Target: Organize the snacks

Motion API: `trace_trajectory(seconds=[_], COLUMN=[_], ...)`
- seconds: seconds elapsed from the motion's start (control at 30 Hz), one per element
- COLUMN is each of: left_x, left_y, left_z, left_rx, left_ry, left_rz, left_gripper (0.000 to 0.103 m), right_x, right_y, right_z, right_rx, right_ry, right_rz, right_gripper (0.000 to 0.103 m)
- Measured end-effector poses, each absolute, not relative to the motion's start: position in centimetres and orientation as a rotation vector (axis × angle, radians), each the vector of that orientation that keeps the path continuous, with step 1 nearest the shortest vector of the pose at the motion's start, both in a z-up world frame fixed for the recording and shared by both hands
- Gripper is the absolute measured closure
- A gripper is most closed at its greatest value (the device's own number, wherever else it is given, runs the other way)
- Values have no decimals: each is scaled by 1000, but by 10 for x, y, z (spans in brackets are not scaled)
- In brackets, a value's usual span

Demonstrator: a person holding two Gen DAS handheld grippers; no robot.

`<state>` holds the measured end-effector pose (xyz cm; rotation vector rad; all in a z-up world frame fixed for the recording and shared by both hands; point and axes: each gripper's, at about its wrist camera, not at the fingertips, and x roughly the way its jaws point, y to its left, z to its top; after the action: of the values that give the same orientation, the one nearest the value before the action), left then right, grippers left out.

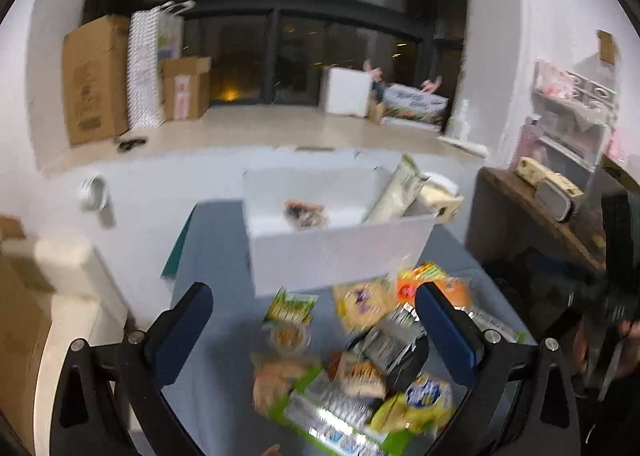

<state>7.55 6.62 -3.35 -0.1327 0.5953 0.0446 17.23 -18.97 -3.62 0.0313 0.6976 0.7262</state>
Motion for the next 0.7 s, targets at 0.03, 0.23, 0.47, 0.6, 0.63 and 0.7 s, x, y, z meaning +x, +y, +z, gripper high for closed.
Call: trace_trajectory(seconds=[0.03,0.23,0.47,0.6,0.63,0.7], left_x=[71,53,43,39,39,39], left_y=[66,76,86,93,95,98], left_z=[-38,-57,-67,-76,-78,-83], left_rx=[-144,-176,-197,-214,-218,-227], left_ry=[598,632,653,672,676,690], left_rz=[59,99,116,128,130,139], left_gripper=[0,0,0,0,0,0], right_x=[170,176,204,225,229,232], right_y=[-189,-166,-115,-92,-88,-85], right_z=[-44,-110,-144,-164,-170,-176], right_rx=[39,38,-7,-51,-51,-26], right_ry=[717,943,1088,1147,1161,1162], right_rz=[730,730,796,754,748,759], right_gripper=[0,0,0,0,0,33])
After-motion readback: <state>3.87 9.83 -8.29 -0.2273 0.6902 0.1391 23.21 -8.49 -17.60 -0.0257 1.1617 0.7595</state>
